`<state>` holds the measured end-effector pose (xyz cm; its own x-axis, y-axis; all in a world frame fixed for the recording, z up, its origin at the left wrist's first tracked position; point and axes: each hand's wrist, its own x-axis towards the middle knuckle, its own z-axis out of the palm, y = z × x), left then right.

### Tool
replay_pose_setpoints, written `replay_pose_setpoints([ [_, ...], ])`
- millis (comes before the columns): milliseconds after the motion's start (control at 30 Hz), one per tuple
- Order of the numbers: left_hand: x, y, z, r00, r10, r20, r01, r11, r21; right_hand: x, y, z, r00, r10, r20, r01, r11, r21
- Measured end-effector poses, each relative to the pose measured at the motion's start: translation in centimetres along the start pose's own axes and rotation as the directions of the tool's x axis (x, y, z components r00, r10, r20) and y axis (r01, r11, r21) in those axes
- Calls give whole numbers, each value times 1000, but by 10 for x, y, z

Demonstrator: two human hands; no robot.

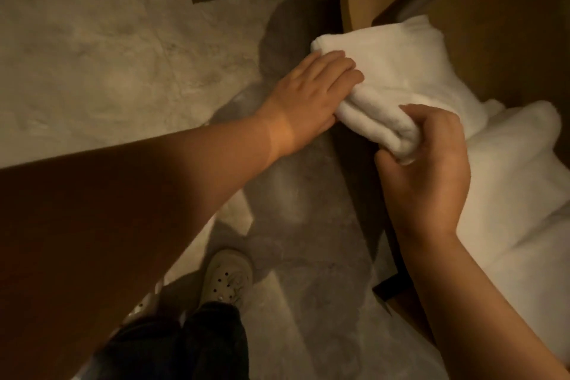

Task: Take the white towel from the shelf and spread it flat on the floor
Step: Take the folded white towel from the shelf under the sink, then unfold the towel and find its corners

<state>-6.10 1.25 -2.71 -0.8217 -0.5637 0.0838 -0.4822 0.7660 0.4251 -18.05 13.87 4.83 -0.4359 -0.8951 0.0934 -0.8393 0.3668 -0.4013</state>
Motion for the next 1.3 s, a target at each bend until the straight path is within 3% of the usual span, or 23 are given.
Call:
replay_pose_setpoints([
  [167, -35, -5, -81, 999, 21, 32, -22, 999, 40, -7, -63, -39, 999, 0, 52, -3, 998, 62],
  [300, -64, -4, -157, 998, 40, 40, -43, 997, 62, -21, -117, -70, 993, 89, 78, -103, 973, 205],
  [433, -106, 0, -246, 1000, -3, -1, 3, 1000, 13, -24, -175, -117, 997, -45, 69, 31, 980, 197],
  [533, -137, 15, -323, 995, -100, -24, 98, 993, -66, -32, -227, -169, 994, -73, 83, 44, 952, 304],
  [667, -178, 50, -424, 996, -77, -47, 79, 996, 50, -48, -291, -246, 991, -122, 57, 96, 939, 331],
  [867, -234, 106, -542, 986, -82, -147, 90, 995, 46, -96, -365, -366, 988, -142, -65, 155, 945, 287],
  [1133, -320, 192, -611, 980, -70, -185, 46, 990, -131, -192, -388, -480, 974, -213, -79, 226, 945, 236],
  [1300, -388, 270, -622, 921, -208, -329, 112, 951, -289, -279, -379, -519, 935, -332, -127, 355, 889, 289],
])
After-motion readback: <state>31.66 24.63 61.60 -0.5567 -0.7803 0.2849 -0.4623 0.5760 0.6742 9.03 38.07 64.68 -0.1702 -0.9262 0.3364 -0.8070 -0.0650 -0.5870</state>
